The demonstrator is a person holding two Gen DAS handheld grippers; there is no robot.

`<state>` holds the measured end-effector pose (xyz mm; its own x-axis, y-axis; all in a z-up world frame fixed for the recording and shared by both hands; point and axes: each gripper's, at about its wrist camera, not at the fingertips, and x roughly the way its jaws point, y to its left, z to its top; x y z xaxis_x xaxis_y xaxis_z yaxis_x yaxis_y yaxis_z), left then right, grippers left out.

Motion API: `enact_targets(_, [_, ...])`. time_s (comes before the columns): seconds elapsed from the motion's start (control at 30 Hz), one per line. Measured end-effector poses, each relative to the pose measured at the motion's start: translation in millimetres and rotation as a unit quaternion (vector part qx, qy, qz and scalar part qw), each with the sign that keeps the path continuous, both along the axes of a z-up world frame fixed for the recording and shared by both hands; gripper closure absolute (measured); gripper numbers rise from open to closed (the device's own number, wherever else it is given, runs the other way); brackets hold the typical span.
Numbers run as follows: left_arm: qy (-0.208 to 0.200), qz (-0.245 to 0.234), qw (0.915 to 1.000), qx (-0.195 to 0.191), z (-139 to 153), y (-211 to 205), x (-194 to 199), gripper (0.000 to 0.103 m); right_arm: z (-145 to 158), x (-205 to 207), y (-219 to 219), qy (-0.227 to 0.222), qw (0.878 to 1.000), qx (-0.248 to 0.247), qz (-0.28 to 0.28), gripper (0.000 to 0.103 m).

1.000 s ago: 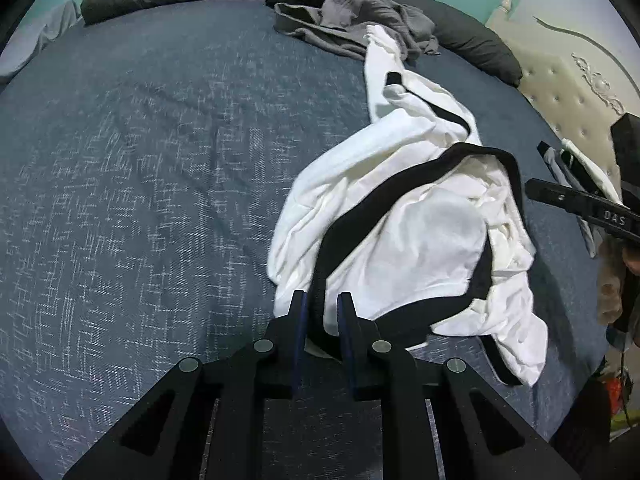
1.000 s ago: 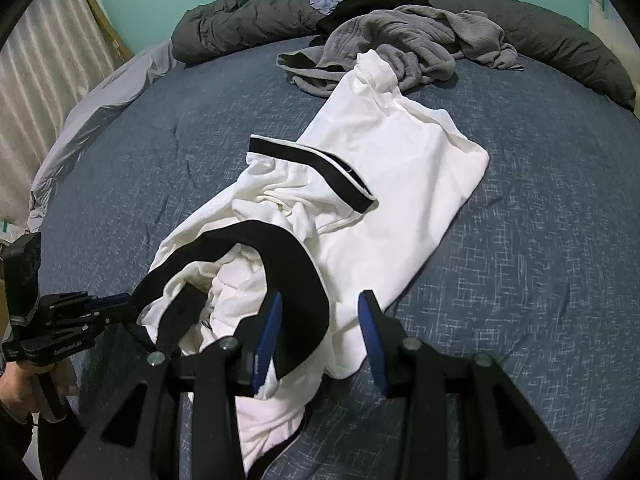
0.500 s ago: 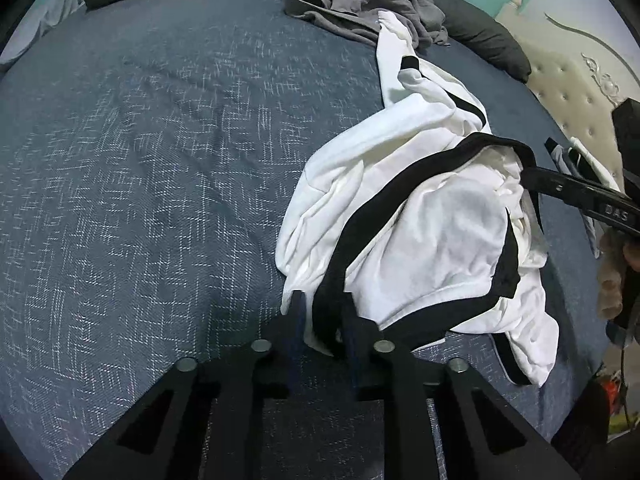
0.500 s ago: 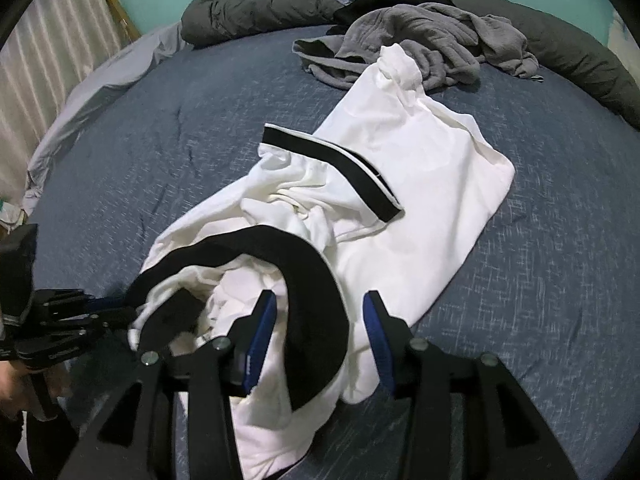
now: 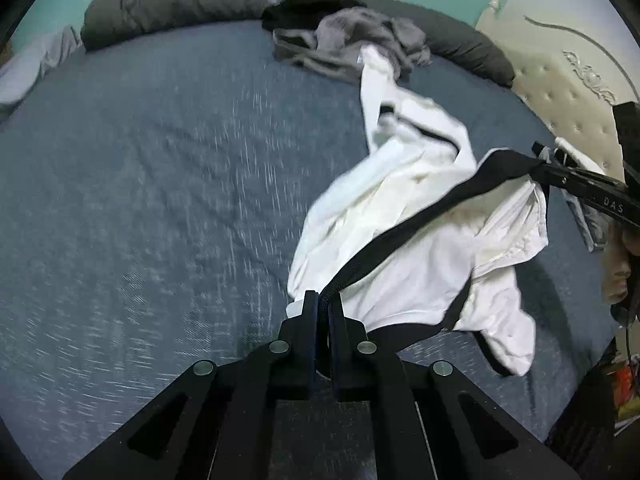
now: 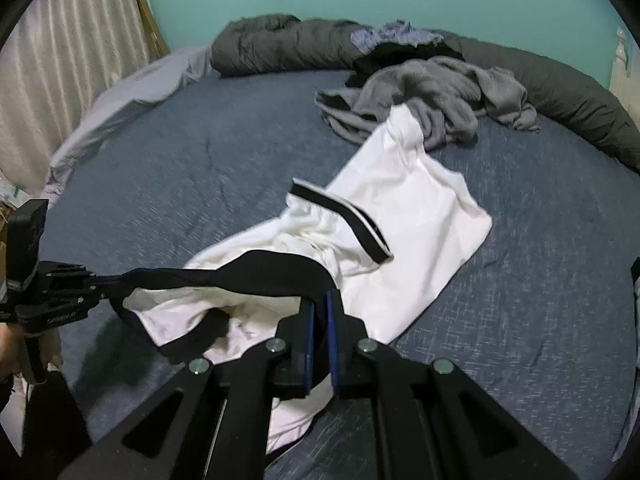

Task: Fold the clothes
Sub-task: 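Grasp the black hem with the left tool while the right tool holds it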

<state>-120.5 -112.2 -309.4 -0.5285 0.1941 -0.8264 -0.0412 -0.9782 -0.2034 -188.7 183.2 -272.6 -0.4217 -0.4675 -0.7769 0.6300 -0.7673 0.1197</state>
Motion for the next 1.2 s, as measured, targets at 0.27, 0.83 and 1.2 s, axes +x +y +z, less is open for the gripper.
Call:
enact_targets(0.27, [0.053,-0.007,0.9985,-0.014,65.2,8.9,18.2,0.099,40.1,28.3,18.9,0.002,1.0,-0.021,0.003,0.097])
enact_targets(0.83, [0.003,-0.025,0.9989,-0.039,20.1,43.7,38.7,0.099,-59.1,53.5,49.9,-0.105,0.993,0.009,-0.058,0.096])
enact_targets(1.2, [-0.029,-0.023,0.9988,-0.032,-11.0,35.8,32.4,0.098,-93.2,49.4,32.7,-0.124,0.99,0.037,-0.045,0.065])
